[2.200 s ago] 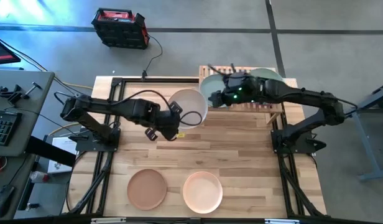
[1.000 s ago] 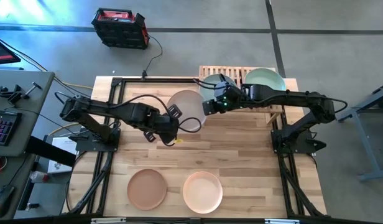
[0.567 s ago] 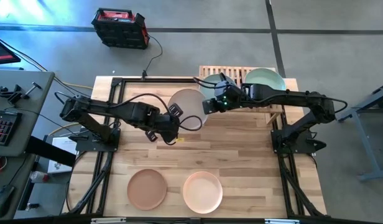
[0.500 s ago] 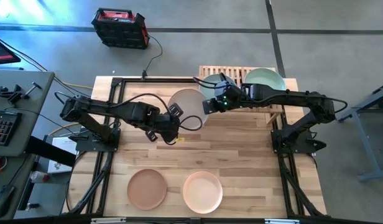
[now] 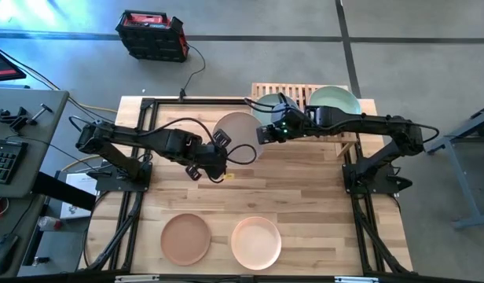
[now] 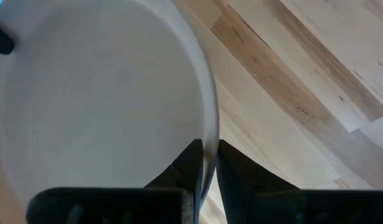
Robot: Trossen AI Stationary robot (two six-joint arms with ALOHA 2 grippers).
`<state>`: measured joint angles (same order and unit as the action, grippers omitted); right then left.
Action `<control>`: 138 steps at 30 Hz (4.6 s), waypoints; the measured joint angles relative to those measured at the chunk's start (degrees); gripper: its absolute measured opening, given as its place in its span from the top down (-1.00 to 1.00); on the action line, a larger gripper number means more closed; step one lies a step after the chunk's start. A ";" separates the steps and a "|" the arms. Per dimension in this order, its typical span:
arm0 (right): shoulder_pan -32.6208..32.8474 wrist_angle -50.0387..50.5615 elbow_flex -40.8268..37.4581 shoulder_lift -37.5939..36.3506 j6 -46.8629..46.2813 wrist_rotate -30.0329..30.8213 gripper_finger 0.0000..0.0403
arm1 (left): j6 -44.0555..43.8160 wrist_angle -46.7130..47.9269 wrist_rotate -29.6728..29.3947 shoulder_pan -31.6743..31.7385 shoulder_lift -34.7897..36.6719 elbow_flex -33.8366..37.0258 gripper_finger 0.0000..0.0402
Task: Place and stack plates onto a shelf
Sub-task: Stack the gray plate on top of the light blue plate on the shelf, then stack the brown plate on top of the gray plate on the shelf
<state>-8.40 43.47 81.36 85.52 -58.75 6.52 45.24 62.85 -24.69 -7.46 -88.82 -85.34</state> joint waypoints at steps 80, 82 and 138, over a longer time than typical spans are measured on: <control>-37.32 15.71 0.00 -5.28 25.83 -23.45 1.00 | -27.26 -2.75 -11.37 7.65 0.00 0.00 0.42; -37.71 16.09 0.00 -5.27 25.96 -23.43 1.00 | -27.22 -2.78 -11.34 8.05 0.00 0.00 0.42; -38.39 6.33 0.00 -4.78 26.80 -31.74 0.63 | -36.26 -0.54 -5.10 10.55 0.02 0.00 0.42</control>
<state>-46.79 49.80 81.36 80.73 -31.95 -25.21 8.98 62.31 -29.78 3.09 -88.79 -85.34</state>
